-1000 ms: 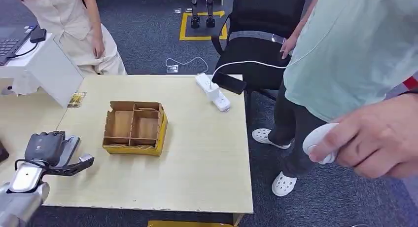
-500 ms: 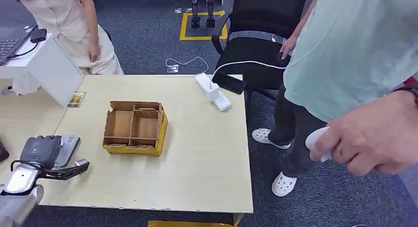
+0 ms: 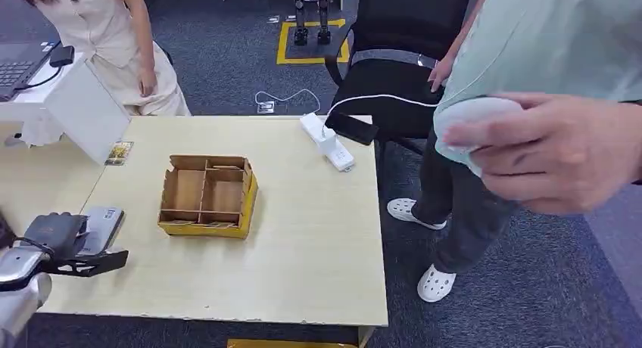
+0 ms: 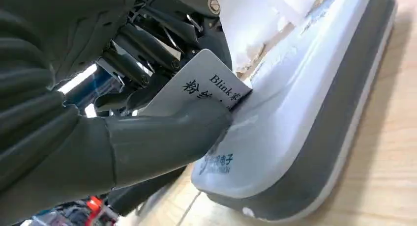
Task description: Pass the card to the sensor for recognition and then transmit it.
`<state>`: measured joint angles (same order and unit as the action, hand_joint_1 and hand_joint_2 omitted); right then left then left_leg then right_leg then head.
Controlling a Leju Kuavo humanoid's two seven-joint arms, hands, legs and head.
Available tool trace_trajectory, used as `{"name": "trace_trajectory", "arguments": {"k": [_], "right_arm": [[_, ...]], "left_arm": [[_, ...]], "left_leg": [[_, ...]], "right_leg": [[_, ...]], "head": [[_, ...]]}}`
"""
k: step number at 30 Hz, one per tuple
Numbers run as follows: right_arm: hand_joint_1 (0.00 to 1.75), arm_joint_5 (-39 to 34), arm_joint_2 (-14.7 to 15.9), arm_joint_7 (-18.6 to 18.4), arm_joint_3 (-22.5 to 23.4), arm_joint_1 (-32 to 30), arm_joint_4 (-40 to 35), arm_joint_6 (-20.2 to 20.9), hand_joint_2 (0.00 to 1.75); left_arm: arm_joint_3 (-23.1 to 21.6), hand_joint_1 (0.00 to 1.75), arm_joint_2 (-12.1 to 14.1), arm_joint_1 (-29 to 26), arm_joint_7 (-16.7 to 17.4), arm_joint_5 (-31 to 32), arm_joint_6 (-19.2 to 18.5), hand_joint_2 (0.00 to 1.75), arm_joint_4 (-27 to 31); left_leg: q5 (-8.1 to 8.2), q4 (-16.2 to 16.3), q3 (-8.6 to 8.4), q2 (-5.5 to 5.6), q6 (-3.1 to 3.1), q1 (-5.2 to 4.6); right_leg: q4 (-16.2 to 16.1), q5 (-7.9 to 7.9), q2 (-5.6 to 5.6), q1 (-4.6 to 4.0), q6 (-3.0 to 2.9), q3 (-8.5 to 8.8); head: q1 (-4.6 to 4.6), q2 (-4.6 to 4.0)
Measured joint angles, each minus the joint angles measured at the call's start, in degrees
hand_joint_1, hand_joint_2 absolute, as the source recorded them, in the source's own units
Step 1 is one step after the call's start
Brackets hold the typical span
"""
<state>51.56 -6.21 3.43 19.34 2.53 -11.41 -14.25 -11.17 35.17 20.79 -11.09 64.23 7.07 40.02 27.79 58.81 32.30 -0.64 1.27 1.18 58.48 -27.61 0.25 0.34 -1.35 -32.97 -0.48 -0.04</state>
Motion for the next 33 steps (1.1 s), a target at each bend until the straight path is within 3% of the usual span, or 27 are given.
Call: {"name": "trace_trajectory", "arguments": {"k": [3, 4, 14, 33], "right_arm": [[0.0, 0.3, 0.0, 0.3, 0.2, 0.0, 0.0, 0.0, 1.75], [0.0, 0.4, 0.0, 0.3, 0.3, 0.0, 0.0, 0.0, 1.75], [0.0, 0.4, 0.0, 0.4, 0.7, 0.0, 0.0, 0.0, 1.75], [0.0, 0.4, 0.0, 0.4, 0.7, 0.0, 0.0, 0.0, 1.75]], "left_arm": [[1.7, 1.75, -1.5, -2.5, -6.4, -10.4, 8.8, 1.75, 2.6], [2.4, 1.75, -2.1, -3.1, -7.0, -12.1, 9.9, 1.75, 3.7], [5.3, 1.75, -4.8, -5.6, -7.0, -13.1, 10.4, 1.75, 7.9], [5.9, 1.75, -5.3, -6.0, -7.0, -13.1, 10.4, 1.75, 8.7]], "left_leg": [[-0.04, 0.0, 0.03, 0.01, 0.05, 0.0], [-0.05, 0.0, 0.05, 0.02, 0.03, 0.0], [-0.04, 0.0, 0.12, 0.02, 0.01, 0.0], [-0.04, 0.0, 0.15, 0.02, 0.01, 0.0]], "right_leg": [[0.0, 0.0, 0.0, 0.0, 0.0, -0.02], [0.0, 0.01, -0.02, 0.0, 0.01, -0.02], [0.0, 0.05, -0.01, 0.0, 0.07, -0.07], [0.0, 0.05, -0.02, 0.0, 0.08, -0.09]], "head": [[0.0, 0.0], [0.04, 0.0], [0.07, 0.0], [0.07, 0.0]]}}
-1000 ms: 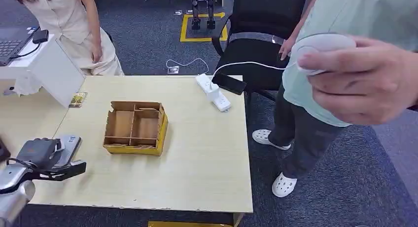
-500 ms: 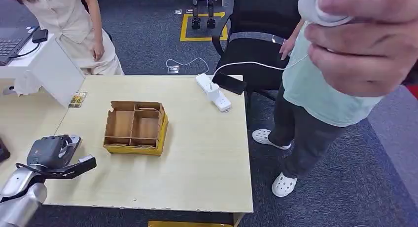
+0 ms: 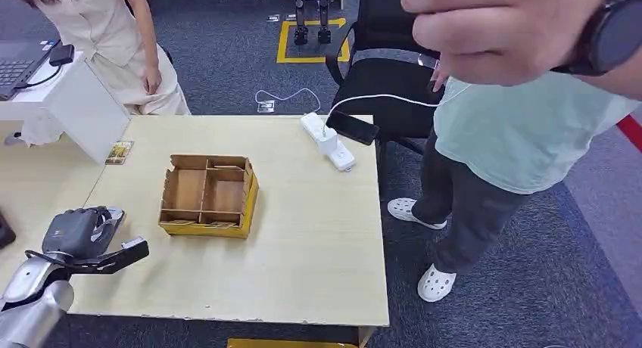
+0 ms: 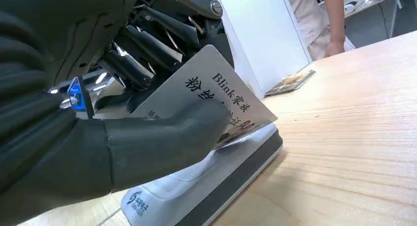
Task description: Pass the card to the sensor for recognition and then transmit it.
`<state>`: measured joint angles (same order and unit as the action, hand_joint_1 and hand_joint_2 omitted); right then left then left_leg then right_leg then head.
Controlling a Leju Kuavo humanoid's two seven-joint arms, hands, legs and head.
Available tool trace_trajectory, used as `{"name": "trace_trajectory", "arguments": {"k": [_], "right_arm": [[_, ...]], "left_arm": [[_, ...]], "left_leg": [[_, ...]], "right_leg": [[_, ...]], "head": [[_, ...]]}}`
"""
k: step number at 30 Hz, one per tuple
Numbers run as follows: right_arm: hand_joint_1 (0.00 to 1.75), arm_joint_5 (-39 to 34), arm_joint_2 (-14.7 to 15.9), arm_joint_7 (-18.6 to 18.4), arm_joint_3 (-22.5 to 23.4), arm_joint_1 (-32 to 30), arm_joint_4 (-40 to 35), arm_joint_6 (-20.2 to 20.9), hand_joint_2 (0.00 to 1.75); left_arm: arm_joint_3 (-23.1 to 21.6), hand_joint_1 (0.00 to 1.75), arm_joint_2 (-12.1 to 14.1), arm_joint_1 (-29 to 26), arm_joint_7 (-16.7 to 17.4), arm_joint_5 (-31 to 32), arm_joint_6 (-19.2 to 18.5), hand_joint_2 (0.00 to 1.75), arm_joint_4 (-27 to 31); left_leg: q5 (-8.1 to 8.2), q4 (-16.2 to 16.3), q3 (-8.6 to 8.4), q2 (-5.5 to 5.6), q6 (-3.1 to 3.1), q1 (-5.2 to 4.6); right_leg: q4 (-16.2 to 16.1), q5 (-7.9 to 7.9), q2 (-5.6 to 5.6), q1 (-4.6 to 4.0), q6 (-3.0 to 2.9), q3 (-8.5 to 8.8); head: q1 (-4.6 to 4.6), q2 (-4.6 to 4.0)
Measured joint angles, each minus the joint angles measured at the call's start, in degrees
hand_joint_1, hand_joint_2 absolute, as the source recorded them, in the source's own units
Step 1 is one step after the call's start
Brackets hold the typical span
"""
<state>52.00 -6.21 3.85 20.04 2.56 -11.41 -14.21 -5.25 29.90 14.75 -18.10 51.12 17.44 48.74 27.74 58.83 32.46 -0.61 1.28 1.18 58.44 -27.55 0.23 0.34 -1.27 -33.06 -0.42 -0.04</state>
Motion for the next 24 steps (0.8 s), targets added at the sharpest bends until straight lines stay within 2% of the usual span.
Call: {"name": "trace_trajectory", "arguments": {"k": [24], "right_arm": [[0.0, 0.0, 0.0, 0.0, 0.0, 0.0, 0.0, 0.0, 1.75]], "left_arm": [[0.0, 1.75, 0.0, 0.0, 0.0, 0.0, 0.0, 1.75, 0.0]], "left_leg": [[0.0, 0.0, 0.01, 0.0, 0.0, 0.0]], "right_leg": [[0.0, 0.0, 0.0, 0.0, 0.0, -0.01]], "head": [[0.0, 0.0]]}}
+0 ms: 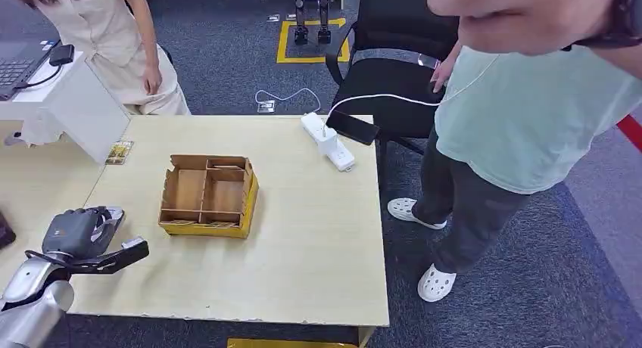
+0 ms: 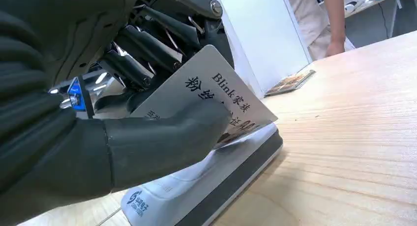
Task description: Pass the card to the sensor for recognition and then transmit it.
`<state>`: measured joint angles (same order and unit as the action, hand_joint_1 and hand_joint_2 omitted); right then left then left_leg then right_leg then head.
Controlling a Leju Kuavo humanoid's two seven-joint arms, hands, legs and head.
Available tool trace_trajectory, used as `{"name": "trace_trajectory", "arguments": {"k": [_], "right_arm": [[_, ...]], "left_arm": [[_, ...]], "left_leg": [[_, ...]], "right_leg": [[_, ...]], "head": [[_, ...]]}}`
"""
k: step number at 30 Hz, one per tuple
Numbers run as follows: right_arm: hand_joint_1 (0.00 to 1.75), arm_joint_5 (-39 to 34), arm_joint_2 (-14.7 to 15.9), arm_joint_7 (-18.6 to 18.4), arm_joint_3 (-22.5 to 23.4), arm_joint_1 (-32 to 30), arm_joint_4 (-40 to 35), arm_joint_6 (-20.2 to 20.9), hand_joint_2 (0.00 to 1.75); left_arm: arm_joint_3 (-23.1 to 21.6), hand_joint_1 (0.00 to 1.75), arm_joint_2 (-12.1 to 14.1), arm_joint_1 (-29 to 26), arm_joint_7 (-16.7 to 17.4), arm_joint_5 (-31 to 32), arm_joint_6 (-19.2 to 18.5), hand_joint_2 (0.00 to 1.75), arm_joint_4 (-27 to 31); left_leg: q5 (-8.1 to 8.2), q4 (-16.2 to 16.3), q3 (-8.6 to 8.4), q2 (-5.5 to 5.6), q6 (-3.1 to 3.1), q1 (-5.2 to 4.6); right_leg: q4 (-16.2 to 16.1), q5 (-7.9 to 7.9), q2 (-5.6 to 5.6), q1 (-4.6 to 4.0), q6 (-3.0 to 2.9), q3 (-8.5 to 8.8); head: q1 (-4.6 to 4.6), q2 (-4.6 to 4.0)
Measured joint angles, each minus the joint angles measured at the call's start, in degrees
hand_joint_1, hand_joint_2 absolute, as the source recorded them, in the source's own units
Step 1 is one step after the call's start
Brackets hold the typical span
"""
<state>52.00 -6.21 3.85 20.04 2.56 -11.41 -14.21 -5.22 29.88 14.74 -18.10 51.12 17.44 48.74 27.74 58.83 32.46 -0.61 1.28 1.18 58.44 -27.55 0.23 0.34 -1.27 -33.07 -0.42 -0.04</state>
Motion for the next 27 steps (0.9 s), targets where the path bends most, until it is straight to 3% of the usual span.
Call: {"name": "trace_trajectory", "arguments": {"k": [27], "right_arm": [[0.0, 0.0, 0.0, 0.0, 0.0, 0.0, 0.0, 0.0, 1.75]], "left_arm": [[0.0, 1.75, 0.0, 0.0, 0.0, 0.0, 0.0, 1.75, 0.0]], "left_leg": [[0.0, 0.0, 0.01, 0.0, 0.0, 0.0]], "right_leg": [[0.0, 0.0, 0.0, 0.0, 0.0, -0.01]], "head": [[0.0, 0.0]]}}
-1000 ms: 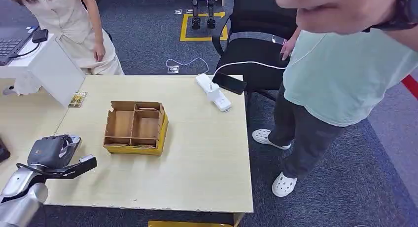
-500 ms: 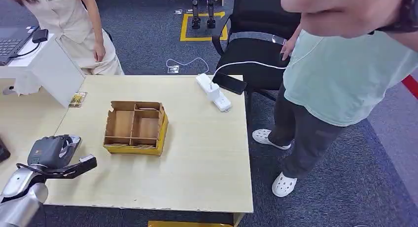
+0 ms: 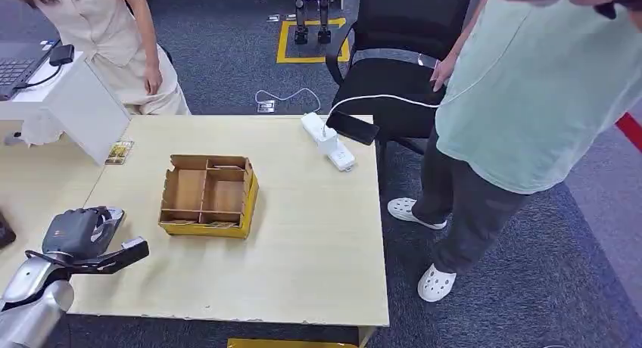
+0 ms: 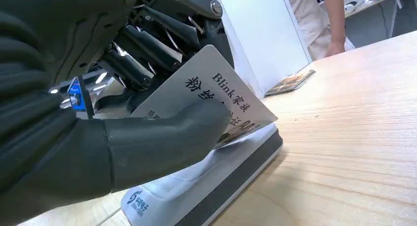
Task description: Pass the card to the sensor for recognition and then transmit it.
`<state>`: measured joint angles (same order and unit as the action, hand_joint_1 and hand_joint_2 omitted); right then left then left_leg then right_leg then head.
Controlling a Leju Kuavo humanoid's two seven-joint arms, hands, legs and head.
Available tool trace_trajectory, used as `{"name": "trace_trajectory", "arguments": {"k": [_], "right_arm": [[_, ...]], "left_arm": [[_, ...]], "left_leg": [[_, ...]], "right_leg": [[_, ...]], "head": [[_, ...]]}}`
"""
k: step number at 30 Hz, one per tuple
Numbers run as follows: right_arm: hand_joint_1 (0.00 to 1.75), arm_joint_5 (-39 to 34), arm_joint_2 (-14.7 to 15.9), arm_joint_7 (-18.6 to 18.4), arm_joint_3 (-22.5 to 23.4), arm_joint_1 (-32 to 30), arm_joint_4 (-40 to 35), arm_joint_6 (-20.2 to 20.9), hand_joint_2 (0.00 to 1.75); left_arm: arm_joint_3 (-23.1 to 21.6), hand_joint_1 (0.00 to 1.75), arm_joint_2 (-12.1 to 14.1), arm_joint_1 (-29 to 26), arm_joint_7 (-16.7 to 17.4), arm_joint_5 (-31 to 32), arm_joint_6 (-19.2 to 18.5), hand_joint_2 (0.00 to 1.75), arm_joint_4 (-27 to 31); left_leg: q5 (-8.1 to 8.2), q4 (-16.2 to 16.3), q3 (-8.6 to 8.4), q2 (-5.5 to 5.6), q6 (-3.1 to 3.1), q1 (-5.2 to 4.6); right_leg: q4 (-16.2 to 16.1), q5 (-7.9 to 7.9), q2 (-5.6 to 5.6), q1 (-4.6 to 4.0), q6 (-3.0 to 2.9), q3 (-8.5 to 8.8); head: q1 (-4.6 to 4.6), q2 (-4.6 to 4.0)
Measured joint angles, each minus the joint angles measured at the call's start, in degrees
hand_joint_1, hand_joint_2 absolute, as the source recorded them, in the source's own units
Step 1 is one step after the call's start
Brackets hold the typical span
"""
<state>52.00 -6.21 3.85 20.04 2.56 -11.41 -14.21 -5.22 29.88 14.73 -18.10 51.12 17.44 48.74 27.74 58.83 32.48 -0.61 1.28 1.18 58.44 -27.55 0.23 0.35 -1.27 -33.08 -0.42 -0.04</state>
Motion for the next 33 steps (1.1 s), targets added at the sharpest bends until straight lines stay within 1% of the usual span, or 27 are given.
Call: {"name": "trace_trajectory", "arguments": {"k": [33], "right_arm": [[0.0, 0.0, 0.0, 0.0, 0.0, 0.0, 0.0, 0.0, 1.75]], "left_arm": [[0.0, 1.75, -0.1, 0.0, 0.0, 0.0, 0.0, 1.75, 0.0]], "left_leg": [[0.0, 0.0, 0.0, 0.0, 0.0, 0.0]], "right_leg": [[0.0, 0.0, 0.0, 0.0, 0.0, 0.0]], "head": [[0.0, 0.0]]}}
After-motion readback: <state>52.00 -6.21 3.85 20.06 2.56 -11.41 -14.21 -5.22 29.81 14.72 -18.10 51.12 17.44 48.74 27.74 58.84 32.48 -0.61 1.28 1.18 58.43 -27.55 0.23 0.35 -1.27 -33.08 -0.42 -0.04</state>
